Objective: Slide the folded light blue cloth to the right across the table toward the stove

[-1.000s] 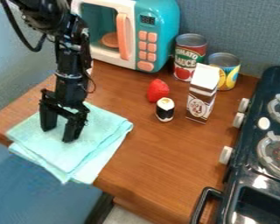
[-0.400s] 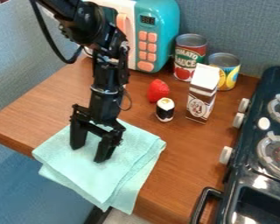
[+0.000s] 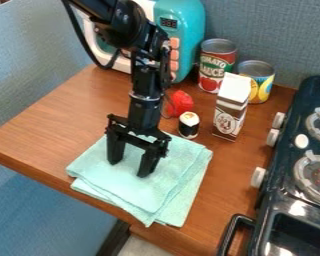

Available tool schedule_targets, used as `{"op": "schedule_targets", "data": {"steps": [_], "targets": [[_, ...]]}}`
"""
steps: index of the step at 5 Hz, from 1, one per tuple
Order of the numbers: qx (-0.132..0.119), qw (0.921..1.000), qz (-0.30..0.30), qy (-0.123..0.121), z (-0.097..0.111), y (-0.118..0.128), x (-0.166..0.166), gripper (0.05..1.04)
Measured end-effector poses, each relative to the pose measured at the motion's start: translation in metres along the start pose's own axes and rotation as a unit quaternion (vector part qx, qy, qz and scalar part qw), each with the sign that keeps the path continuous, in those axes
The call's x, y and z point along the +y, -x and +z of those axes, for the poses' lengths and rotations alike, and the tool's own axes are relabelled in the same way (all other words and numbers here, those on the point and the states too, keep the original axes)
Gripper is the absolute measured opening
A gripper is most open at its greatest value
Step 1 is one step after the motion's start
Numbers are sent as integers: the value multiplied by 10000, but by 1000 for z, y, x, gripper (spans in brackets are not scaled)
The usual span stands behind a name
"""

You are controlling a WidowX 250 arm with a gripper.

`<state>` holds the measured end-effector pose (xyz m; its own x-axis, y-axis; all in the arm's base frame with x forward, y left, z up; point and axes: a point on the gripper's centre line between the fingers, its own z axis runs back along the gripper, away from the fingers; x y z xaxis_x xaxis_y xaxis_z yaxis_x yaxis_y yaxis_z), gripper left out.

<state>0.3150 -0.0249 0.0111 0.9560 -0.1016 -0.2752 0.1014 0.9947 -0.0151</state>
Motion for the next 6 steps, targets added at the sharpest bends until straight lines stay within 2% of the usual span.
{"op": "schedule_targets", "data": {"steps": [1,3,4,6], "targets": [[-8,10000,51,16,0,-1,-4,1001],[-21,10000,-80,20,0,-1,-35,1001],[-28,9998,49,186,1,-2,-41,1001],[-114,9989,405,192,5,1,-39,1001]]}}
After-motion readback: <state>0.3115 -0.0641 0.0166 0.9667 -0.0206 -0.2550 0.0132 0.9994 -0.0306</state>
